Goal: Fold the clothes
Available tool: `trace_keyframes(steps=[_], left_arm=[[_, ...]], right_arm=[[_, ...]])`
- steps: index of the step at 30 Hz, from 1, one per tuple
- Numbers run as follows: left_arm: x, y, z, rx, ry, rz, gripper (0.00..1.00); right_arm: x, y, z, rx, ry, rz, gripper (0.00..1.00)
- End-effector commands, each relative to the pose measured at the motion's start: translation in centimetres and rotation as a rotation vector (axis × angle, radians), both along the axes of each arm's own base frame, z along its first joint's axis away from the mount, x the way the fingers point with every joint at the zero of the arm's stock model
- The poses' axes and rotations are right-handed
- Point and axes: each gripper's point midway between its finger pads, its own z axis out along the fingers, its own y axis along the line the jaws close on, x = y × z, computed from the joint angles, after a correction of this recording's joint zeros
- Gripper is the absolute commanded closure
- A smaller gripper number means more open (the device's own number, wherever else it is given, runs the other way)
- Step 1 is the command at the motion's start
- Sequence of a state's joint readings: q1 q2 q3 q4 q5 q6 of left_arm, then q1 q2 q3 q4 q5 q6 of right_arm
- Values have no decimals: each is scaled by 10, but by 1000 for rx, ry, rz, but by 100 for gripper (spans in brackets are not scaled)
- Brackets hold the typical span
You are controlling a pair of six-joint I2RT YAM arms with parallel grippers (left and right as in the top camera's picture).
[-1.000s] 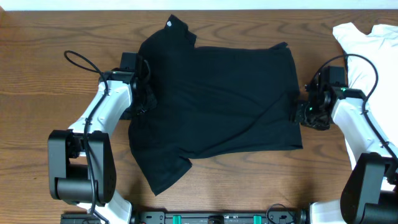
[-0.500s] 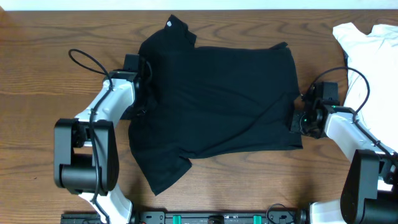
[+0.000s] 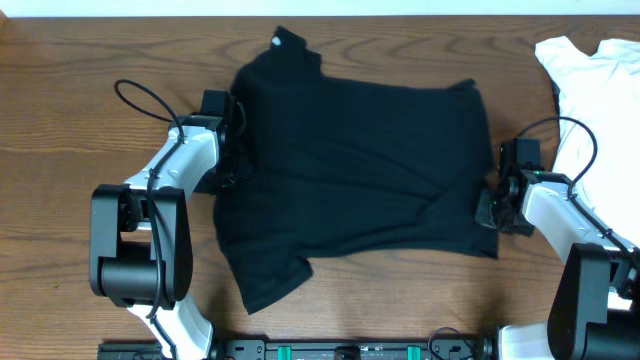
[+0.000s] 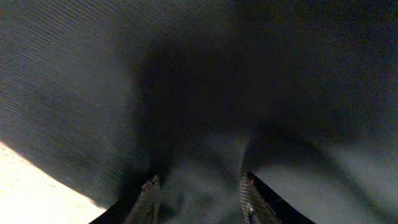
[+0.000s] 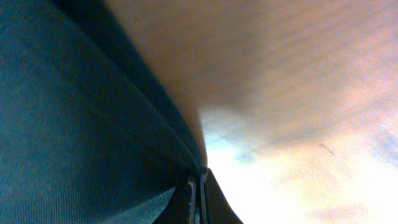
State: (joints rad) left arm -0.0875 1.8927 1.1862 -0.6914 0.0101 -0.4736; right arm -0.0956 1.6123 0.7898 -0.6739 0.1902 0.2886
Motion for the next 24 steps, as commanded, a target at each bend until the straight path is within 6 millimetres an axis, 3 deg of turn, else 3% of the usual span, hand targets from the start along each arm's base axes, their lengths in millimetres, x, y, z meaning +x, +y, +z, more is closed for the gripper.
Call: trace_keyframes(steps=[1,3,7,9,10,14,17,21,24], left_arm=[[-2,5,-3,24,7,-4,55],[-1,5,-3,24,5,-4,55],[0,5,-3,23,2,-4,55],[4,4,2,22,-12,-12,55],[8,4,7,21,-27,-22,54],[26,-4,44,-19,-124,-27,42],[31,-14,83,-83,-216,-38,35],[14,-19,127,-130,-280,-18,32],[-9,-17,141,-135,-251,21,31]], right_arm=[[-14,-27,0,-140,28,-118,99],[-11,-23,-1,-112,13,-118,97],[0,-14,-2,-51,-20,-102,53],[7,-10,3,-25,-29,-62,26],[10,-9,7,-21,-31,-60,21],[19,-4,27,17,-26,-59,18],[20,5,36,72,-9,-59,14],[3,12,36,105,57,-100,12],[-11,18,33,138,106,-108,12]])
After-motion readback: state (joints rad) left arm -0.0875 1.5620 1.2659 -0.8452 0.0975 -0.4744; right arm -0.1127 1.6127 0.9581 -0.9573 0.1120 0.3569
